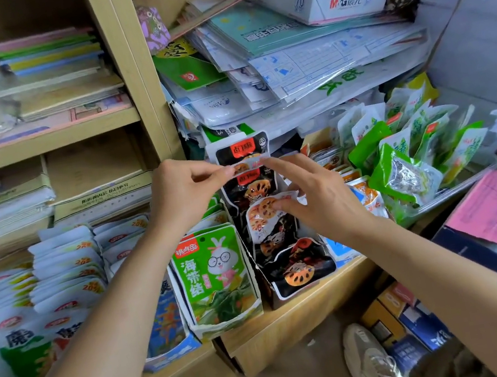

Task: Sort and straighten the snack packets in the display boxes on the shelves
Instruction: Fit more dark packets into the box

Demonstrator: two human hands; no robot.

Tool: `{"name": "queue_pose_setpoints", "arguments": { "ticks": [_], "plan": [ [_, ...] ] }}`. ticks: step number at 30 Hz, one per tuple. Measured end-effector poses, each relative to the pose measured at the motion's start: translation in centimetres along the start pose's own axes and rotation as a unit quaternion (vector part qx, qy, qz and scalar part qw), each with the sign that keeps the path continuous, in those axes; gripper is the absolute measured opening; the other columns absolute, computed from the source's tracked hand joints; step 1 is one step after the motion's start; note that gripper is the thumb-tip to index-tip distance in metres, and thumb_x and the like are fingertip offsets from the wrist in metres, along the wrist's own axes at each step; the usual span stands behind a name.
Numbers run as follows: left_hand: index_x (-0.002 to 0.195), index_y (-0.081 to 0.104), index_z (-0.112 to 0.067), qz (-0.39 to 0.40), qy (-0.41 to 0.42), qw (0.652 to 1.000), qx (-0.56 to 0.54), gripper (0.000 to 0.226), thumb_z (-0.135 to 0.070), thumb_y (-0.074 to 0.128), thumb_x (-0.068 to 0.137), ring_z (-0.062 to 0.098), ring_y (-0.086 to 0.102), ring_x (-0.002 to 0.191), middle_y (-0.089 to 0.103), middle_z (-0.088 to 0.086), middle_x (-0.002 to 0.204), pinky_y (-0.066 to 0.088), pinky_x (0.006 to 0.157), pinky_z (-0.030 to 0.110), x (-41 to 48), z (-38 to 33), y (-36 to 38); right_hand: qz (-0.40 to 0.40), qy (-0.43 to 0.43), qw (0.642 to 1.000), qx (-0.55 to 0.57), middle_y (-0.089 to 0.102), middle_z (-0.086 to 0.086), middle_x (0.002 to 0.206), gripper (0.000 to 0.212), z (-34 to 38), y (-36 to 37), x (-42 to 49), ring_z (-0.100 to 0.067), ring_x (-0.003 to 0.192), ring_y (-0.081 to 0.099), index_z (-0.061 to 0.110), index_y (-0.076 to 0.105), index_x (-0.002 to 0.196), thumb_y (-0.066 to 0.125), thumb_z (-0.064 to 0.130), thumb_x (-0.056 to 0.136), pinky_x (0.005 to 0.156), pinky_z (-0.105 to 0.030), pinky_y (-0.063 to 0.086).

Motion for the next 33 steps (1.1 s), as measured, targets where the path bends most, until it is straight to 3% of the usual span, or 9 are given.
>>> {"name": "queue_pose_setpoints", "arguments": {
  "ticks": [5,9,11,15,18,21,24,29,33],
  "plan": [
    [0.087,0.081,-0.025,-0.052,0.04,0.998,0.018,0.009,-0.031,0.075,0.09,0.001,0.066,0.063,0.072,-0.019,0.073,0.049,0.059,0.025,-0.5,-0.6,-0.2,0.007,0.018,1.0,-0.013,0.064,0.0,0.112,0.053,-0.3,0.1,-0.2,-0.022,0.08,0.064,0.019,0.057,0.14,0.074,0.024,0.089,0.065,-0.04,0.056],
    [0.092,0.079,-0.018,-0.121,0.105,0.987,0.003,0.016,-0.031,0.07,0.093,0.007,0.067,0.067,0.074,-0.01,0.078,0.054,0.06,0.03,-0.7,-2.4,-1.5,0.022,-0.003,0.999,-0.044,0.067,-0.005,0.099,0.017,-0.5,1.2,-0.3,-0.028,0.089,0.059,0.01,0.076,0.1,0.075,0.021,0.087,0.07,-0.041,0.054],
    [0.093,0.078,-0.016,-0.115,0.104,0.988,-0.003,0.013,-0.028,0.072,0.092,0.008,0.069,0.068,0.074,-0.007,0.079,0.056,0.061,0.03,-0.3,-2.2,-1.8,0.028,-0.008,0.999,-0.046,0.068,-0.006,0.1,0.016,-0.4,1.4,-0.4,-0.027,0.091,0.058,0.01,0.077,0.097,0.076,0.021,0.087,0.074,-0.039,0.052],
    [0.093,0.071,-0.016,-0.065,0.048,0.996,-0.029,0.006,-0.013,0.075,0.088,0.009,0.074,0.072,0.076,-0.006,0.083,0.062,0.066,0.043,-0.5,-0.8,-1.0,0.018,0.054,0.998,0.015,0.069,0.0,0.102,0.032,-0.9,0.6,-0.6,-0.021,0.092,0.062,0.012,0.069,0.11,0.077,0.031,0.085,0.079,-0.04,0.054],
    [0.087,0.065,-0.02,-0.088,0.016,0.992,-0.091,0.015,-0.006,0.071,0.09,0.013,0.074,0.066,0.075,-0.005,0.08,0.062,0.063,0.044,-0.9,-0.8,-1.8,0.016,0.124,0.99,0.062,0.064,0.007,0.112,0.05,-1.7,0.6,-0.9,-0.014,0.091,0.061,0.02,0.056,0.122,0.079,0.036,0.082,0.077,-0.038,0.054],
    [0.084,0.056,-0.021,-0.129,-0.018,0.978,-0.163,0.021,-0.007,0.068,0.094,0.017,0.074,0.063,0.072,-0.001,0.078,0.059,0.059,0.036,-1.4,-0.7,-3.0,0.009,0.16,0.98,0.12,0.055,0.014,0.13,0.077,-2.0,0.6,-0.7,-0.002,0.091,0.058,0.029,0.041,0.142,0.083,0.036,0.078,0.075,-0.026,0.051],
    [0.085,0.051,-0.018,-0.118,-0.056,0.961,-0.243,0.022,-0.005,0.064,0.096,0.02,0.074,0.066,0.07,-0.005,0.072,0.061,0.067,0.033,-2.0,-0.3,-2.2,0.035,0.187,0.967,0.171,0.053,0.018,0.128,0.092,-2.3,1.4,-0.6,0.006,0.097,0.054,0.035,0.031,0.152,0.085,0.034,0.077,0.071,-0.012,0.042],
    [0.087,0.049,-0.01,-0.059,-0.098,0.938,-0.327,0.02,0.002,0.061,0.096,0.016,0.071,0.066,0.067,-0.002,0.072,0.06,0.069,0.028,-2.4,-0.1,0.2,-0.002,0.237,0.916,0.324,0.06,0.009,0.123,0.081,-3.4,0.8,-0.6,-0.007,0.104,0.058,0.037,0.049,0.142,0.086,0.042,0.07,0.077,-0.02,0.046],
    [0.086,0.05,-0.008,-0.015,-0.116,0.924,-0.364,0.019,0.006,0.06,0.095,0.019,0.071,0.072,0.067,0.013,0.087,0.059,0.071,0.028,-2.5,-0.3,1.4,-0.089,0.28,0.844,0.449,0.061,0.003,0.088,0.045,-5.2,-0.6,-0.5,-0.016,0.083,0.058,0.02,0.063,0.123,0.081,0.023,0.082,0.077,-0.03,0.05]
  ]
}}
Point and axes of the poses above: each hand's wrist, its own x-axis towards the middle knuckle, its own y-axis out of the palm, z = x × y, the point moved 9 cm from there along x, towards the middle knuckle
